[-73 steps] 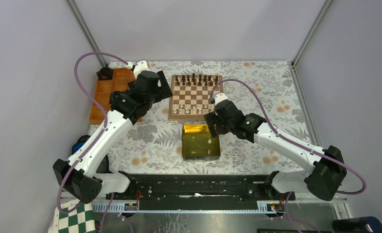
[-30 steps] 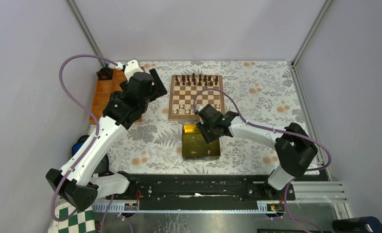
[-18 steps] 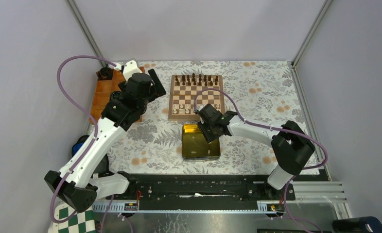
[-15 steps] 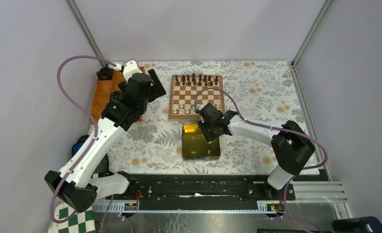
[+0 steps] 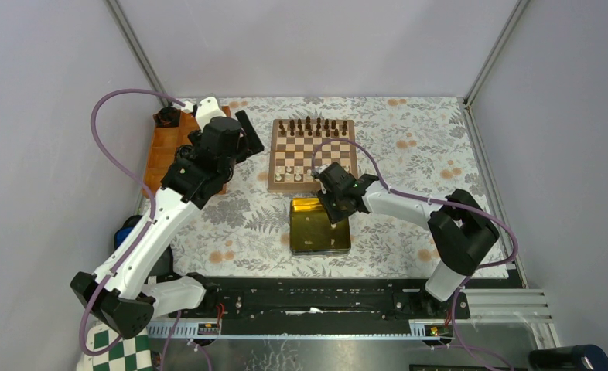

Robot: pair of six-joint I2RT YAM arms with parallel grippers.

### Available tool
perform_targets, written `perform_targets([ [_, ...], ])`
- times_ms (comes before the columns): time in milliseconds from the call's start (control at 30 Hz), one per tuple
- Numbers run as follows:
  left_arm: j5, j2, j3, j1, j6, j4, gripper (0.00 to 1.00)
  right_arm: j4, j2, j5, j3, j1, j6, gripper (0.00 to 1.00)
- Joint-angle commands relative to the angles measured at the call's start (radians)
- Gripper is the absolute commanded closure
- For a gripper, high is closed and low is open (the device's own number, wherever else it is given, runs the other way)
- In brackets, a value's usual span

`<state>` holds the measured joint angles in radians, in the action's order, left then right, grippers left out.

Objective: Set up the chess pieces on the board
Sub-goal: Pick up the chess piece from the storage box.

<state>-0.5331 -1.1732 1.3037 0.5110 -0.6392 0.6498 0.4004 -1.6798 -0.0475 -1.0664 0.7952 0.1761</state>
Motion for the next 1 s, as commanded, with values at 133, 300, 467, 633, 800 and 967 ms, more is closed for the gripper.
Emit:
perform_targets([
  [133,-0.029,0.003,-0.010,0.007,0.006,-0.059,0.01,-0.017,-0.009,0.040,0.000,-0.014,-0.012,0.67],
  [300,-0.029,0.000,-0.009,0.007,0.005,-0.061,0.01,-0.017,-0.011,0.046,0.008,-0.016,-0.010,0.67],
  [467,-0.029,-0.002,-0.014,0.007,0.003,-0.065,0.01,-0.015,-0.018,0.046,0.008,-0.016,-0.008,0.67],
  [633,-0.029,-0.002,-0.018,0.007,0.003,-0.067,0.01,-0.012,-0.022,0.066,0.010,-0.016,-0.007,0.67],
  [800,-0.027,-0.003,-0.023,0.007,0.003,-0.068,0.01,-0.012,-0.034,0.074,0.008,-0.016,-0.007,0.68],
  [967,-0.029,-0.002,-0.026,0.007,0.005,-0.072,0.01,-0.014,-0.043,0.075,0.006,-0.016,-0.007,0.72],
])
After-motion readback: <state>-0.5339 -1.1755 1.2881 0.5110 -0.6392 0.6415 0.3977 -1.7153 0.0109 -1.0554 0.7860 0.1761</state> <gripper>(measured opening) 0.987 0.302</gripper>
